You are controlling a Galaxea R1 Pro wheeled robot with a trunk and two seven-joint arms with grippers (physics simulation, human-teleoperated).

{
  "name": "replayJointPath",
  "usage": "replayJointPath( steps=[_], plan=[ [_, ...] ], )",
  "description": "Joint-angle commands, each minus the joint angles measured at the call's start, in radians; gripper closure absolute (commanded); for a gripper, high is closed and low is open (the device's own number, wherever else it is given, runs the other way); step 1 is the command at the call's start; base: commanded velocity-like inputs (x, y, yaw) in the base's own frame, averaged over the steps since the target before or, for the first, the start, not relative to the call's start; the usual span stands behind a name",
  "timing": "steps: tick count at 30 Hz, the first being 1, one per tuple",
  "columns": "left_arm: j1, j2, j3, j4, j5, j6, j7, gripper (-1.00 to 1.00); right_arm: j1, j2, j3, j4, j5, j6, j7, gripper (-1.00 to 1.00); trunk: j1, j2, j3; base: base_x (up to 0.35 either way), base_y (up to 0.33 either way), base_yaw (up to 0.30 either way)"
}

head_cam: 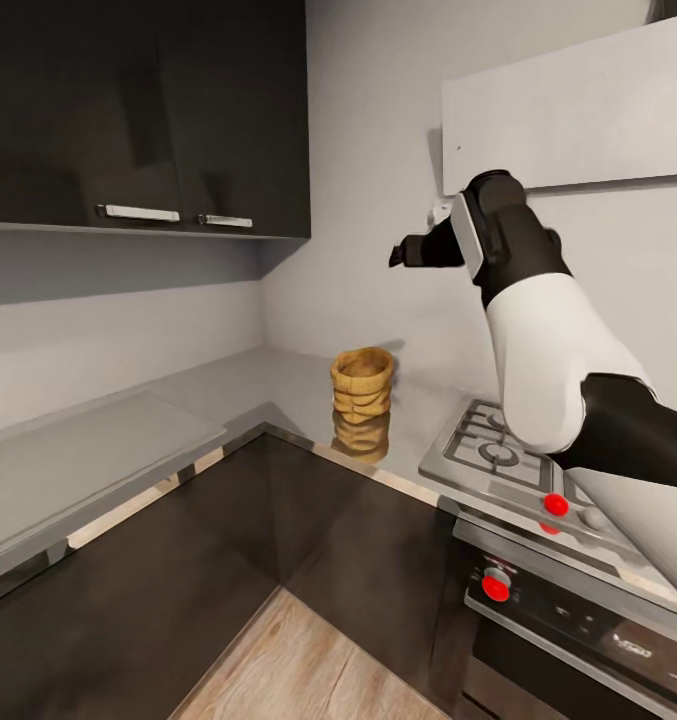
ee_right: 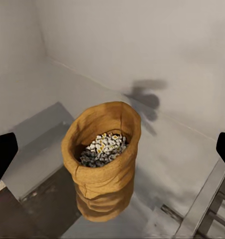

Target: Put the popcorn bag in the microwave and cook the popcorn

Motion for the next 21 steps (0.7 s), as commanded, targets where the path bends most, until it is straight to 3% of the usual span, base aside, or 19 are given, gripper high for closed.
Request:
replayJointPath(
  steps=[1, 5, 12, 21],
  plan=[
    [0.0, 0.0, 0.004, -0.001, 0.005, 0.001, -0.004, -1.0, -0.001, 0.001, -0.007, 0.012, 0.011, 0.003, 0.009, -1.0, 0.0, -0.001, -0.001, 0.0, 0.0, 0.0],
    [0.0, 0.0, 0.004, -0.001, 0.005, 0.001, -0.004, -1.0, -0.001, 0.001, -0.007, 0.071, 0.011, 0.003, 0.012, -1.0, 0.0, -0.001, -0.001, 0.0, 0.0, 0.0],
    [0.0, 0.0, 0.005, -0.001, 0.005, 0.002, -0.003, -1.0, -0.001, 0.001, -0.007, 0.083, 0.011, 0.003, 0.012, -1.0, 0.0, -0.001, -0.001, 0.0, 0.0, 0.0],
    [0.0, 0.0, 0.004, -0.001, 0.005, 0.001, -0.005, -1.0, -0.001, 0.001, -0.007, 0.163, 0.012, 0.003, 0.011, -1.0, 0.0, -0.001, -0.001, 0.184, 0.0, 0.0]
  ],
)
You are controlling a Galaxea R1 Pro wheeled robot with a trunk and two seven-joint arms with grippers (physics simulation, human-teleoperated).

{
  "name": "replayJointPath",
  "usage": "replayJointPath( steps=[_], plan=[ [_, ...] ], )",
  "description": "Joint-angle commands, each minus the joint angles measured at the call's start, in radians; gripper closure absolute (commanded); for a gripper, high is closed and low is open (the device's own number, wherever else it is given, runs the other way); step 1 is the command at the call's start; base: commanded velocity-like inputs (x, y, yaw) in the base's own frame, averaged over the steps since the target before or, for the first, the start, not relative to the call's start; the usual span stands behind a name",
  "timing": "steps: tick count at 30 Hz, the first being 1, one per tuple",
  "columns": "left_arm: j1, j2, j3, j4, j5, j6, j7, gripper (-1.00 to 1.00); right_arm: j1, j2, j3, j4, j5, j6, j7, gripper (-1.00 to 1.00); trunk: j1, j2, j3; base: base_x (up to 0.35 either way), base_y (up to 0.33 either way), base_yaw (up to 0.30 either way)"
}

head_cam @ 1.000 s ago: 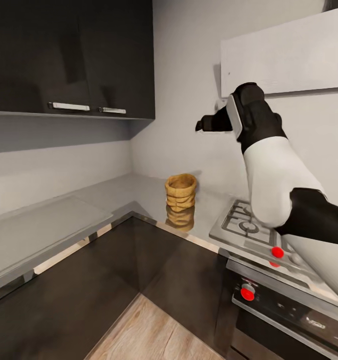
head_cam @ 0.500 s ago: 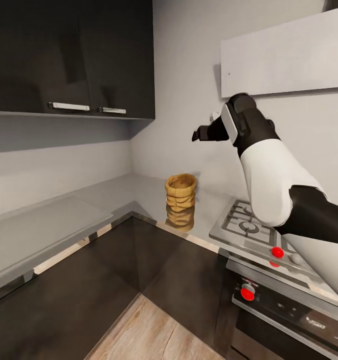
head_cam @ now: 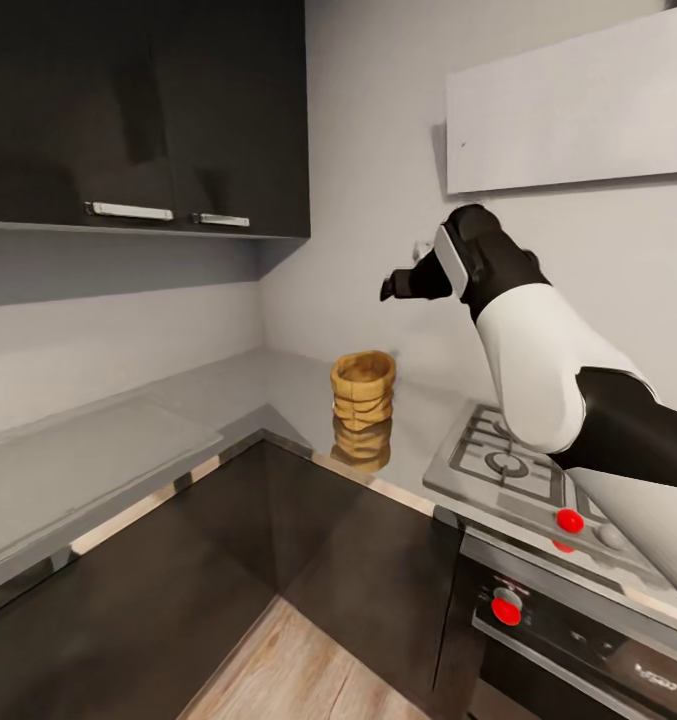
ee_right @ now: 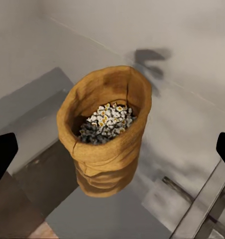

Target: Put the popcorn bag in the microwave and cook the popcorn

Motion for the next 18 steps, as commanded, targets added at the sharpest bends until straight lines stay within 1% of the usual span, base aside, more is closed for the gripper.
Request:
replayJointPath(
  steps=[1, 4, 8, 10, 15, 18],
  plan=[
    [0.0, 0.0, 0.004, -0.001, 0.006, 0.001, -0.004, -1.0, -0.001, 0.001, -0.007, 0.004, 0.011, 0.003, 0.008, -1.0, 0.0, 0.0, -0.001, 0.041, 0.0, 0.0],
    [0.0, 0.0, 0.004, -0.001, 0.006, 0.001, -0.003, -1.0, -0.001, 0.001, -0.007, 0.012, 0.012, 0.003, 0.006, -1.0, 0.0, 0.0, -0.001, 0.017, 0.0, 0.0],
    [0.0, 0.0, 0.005, -0.001, 0.006, 0.002, -0.003, -1.0, -0.001, 0.001, -0.006, 0.13, 0.017, 0.003, 0.002, -1.0, 0.0, 0.0, -0.001, 0.043, 0.0, 0.0],
    [0.0, 0.001, 0.004, -0.001, 0.006, 0.002, -0.004, -1.0, -0.001, 0.001, -0.005, 0.156, 0.017, 0.003, 0.001, -1.0, 0.0, 0.0, -0.001, 0.214, 0.0, 0.0],
    [0.0, 0.001, 0.004, -0.001, 0.006, 0.002, -0.004, -1.0, -0.001, 0.001, -0.005, 0.173, 0.017, 0.003, 0.001, -1.0, 0.0, 0.0, -0.001, 0.269, 0.0, 0.0],
    [0.0, 0.001, 0.004, -0.001, 0.006, 0.002, -0.004, -1.0, -0.001, 0.001, -0.005, 0.174, 0.017, 0.003, 0.0, -1.0, 0.0, 0.0, -0.001, 0.16, 0.0, 0.0]
  ],
)
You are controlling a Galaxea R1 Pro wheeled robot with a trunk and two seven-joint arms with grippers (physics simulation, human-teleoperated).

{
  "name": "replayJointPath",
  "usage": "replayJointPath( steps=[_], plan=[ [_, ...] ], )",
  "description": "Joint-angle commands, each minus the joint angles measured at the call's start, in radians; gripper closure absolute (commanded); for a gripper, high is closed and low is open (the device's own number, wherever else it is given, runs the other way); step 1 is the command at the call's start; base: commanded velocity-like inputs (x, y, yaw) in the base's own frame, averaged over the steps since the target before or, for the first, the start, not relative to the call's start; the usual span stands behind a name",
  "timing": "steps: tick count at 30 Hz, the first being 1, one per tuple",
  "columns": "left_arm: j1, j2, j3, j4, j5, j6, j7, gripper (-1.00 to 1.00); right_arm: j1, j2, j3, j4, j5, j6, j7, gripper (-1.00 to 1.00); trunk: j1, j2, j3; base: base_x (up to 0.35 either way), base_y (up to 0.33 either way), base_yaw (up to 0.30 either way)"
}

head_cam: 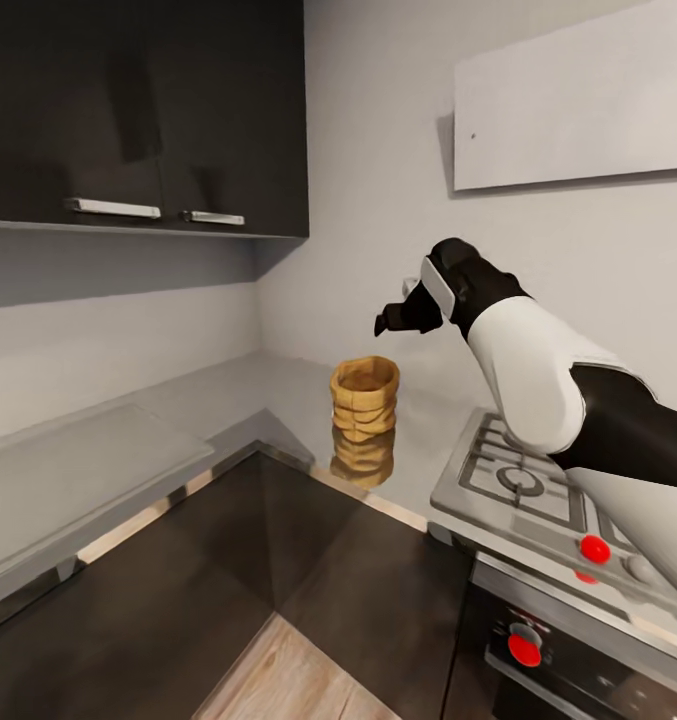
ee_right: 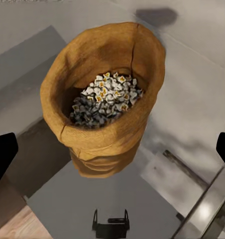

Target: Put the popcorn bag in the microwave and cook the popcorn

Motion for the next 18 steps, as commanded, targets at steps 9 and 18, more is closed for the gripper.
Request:
replayJointPath(
  steps=[9, 18],
  plan=[
    [0.0, -0.002, 0.004, -0.001, 0.005, 0.001, -0.003, -1.0, -0.001, 0.0, -0.003, 0.04, 0.012, 0.004, -0.019, -1.0, 0.0, -0.001, -0.001, 0.014, 0.0, 0.0],
    [0.0, -0.002, 0.006, -0.001, 0.005, 0.001, -0.002, -1.0, 0.084, 0.0, -0.003, 0.04, 0.009, 0.004, -0.091, -1.0, 0.0, -0.001, -0.001, 0.0, 0.0, 0.0]
  ],
)
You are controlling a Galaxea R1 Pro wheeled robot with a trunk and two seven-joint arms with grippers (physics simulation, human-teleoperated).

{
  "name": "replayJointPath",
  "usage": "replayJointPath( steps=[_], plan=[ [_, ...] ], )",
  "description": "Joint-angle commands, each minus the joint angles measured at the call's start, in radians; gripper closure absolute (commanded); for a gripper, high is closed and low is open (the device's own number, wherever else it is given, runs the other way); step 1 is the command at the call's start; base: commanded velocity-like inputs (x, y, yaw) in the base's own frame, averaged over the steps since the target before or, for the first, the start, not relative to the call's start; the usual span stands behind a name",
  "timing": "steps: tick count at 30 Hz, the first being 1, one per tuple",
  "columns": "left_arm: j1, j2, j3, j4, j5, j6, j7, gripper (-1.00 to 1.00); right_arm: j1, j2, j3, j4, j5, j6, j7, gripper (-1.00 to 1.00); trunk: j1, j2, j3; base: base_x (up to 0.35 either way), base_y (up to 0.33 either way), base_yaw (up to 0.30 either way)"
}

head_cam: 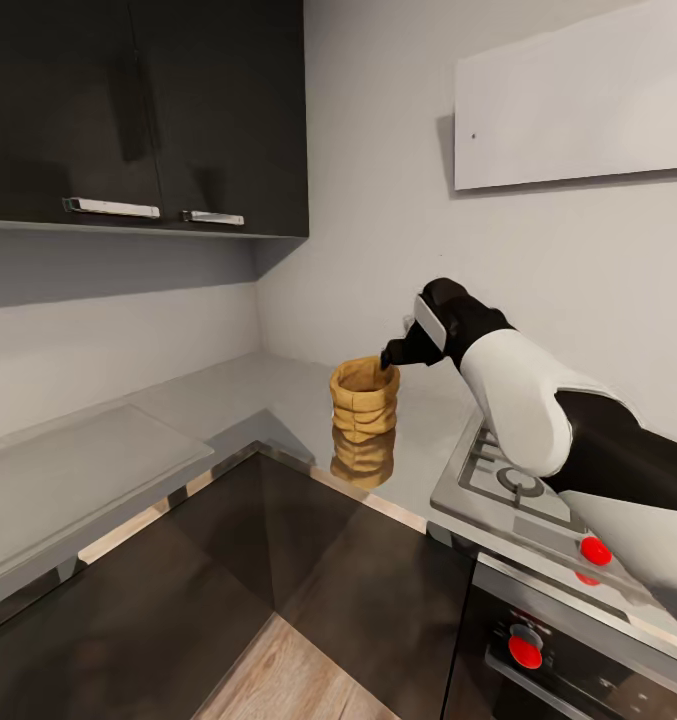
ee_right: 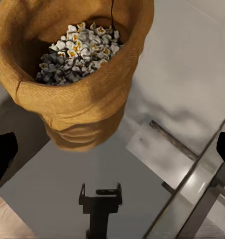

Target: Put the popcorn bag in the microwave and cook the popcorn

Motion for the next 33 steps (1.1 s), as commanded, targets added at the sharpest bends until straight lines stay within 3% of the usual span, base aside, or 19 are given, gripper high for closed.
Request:
replayJointPath(
  steps=[1, 10, 25, 33],
  plan=[
    [0.0, 0.0, 0.004, -0.001, 0.005, 0.001, -0.004, -1.0, 0.003, 0.001, -0.009, -0.001, 0.008, 0.004, -0.004, -1.0, 0.0, -0.001, -0.001, 0.0, 0.0, 0.0],
    [0.0, 0.0, 0.004, -0.001, 0.005, 0.002, -0.001, -1.0, 0.01, 0.001, -0.01, -0.002, 0.005, 0.004, -0.014, -1.0, 0.0, -0.001, -0.001, 0.018, 0.0, 0.0],
    [0.0, 0.001, 0.003, 0.0, 0.005, 0.002, -0.004, -1.0, 0.011, 0.001, -0.011, 0.003, 0.002, 0.004, -0.013, -1.0, 0.0, -0.001, -0.001, 0.239, 0.0, 0.0],
    [0.0, 0.001, 0.004, -0.001, 0.005, 0.002, -0.004, -1.0, 0.03, 0.001, -0.011, 0.104, -0.002, 0.004, -0.013, -1.0, 0.0, -0.001, -0.001, 0.009, 0.0, 0.0]
  ],
)
